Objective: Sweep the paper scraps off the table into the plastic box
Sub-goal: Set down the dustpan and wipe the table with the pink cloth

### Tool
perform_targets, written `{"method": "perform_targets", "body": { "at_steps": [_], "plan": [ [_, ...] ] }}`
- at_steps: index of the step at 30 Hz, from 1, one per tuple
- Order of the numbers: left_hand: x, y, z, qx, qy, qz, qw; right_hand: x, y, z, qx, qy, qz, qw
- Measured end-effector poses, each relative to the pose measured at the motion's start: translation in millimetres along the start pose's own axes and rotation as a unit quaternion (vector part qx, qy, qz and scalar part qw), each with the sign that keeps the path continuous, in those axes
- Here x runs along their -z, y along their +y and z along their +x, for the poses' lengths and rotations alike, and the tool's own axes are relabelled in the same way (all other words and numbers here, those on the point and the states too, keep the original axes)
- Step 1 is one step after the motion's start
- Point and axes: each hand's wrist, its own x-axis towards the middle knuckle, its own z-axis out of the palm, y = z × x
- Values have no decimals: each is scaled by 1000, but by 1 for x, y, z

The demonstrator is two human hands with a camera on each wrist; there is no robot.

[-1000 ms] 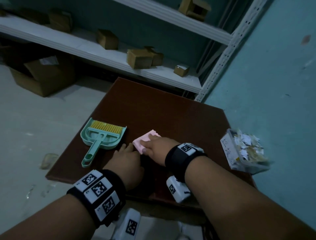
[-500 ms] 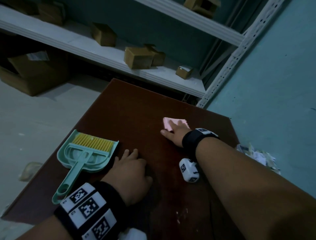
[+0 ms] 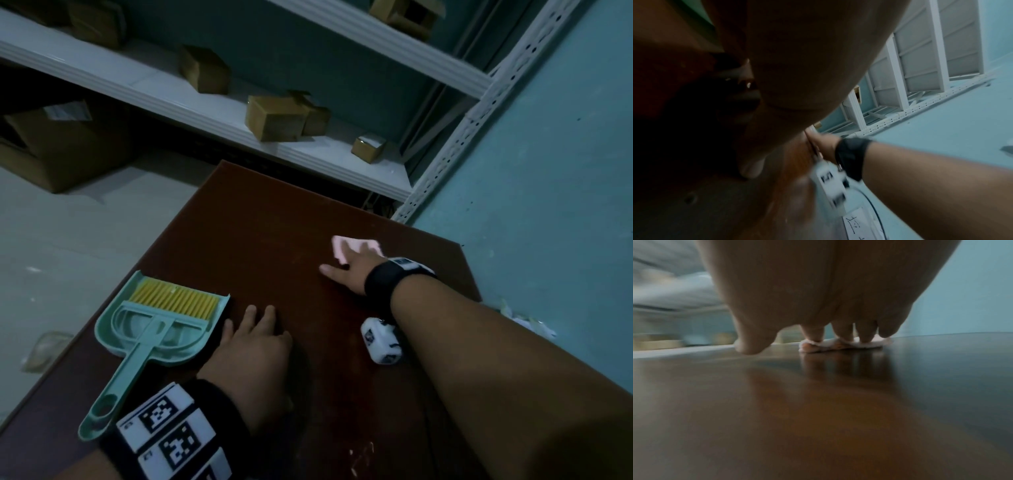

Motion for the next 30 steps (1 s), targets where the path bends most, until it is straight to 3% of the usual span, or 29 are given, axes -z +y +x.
{"method": "perform_targets", "body": {
  "at_steps": [2, 5, 8, 12, 19, 22, 25, 27, 30],
  "plan": [
    [1, 0, 1, -1, -3, 4, 1000, 10, -43, -4, 56, -26, -16, 998],
    [2, 0, 3, -1, -10, 7, 1000, 12, -99, 1, 77, -73, -32, 994],
    [2, 1, 4, 4, -10, 7, 1000, 9, -111, 8, 90, -75, -14, 993],
    [1, 0, 4, 3, -6, 8, 1000, 10, -55, 11, 39, -36, 49, 997],
    [4, 1, 1, 8, -19, 10, 1000, -20, 108, 7, -185, 0, 74, 980],
    [8, 4, 2, 12, -36, 13, 999, -25, 120, -5, -264, 22, 126, 956],
    [8, 4, 2, 15, -35, 13, 999, -21, 88, -8, -312, -11, 151, 938],
    [8, 4, 2, 13, -34, 11, 999, -17, 53, -14, -288, -21, 141, 947],
    [7, 4, 1, 9, -25, 5, 1000, -12, -6, -22, -137, 1, 93, 986]
  ]
}}
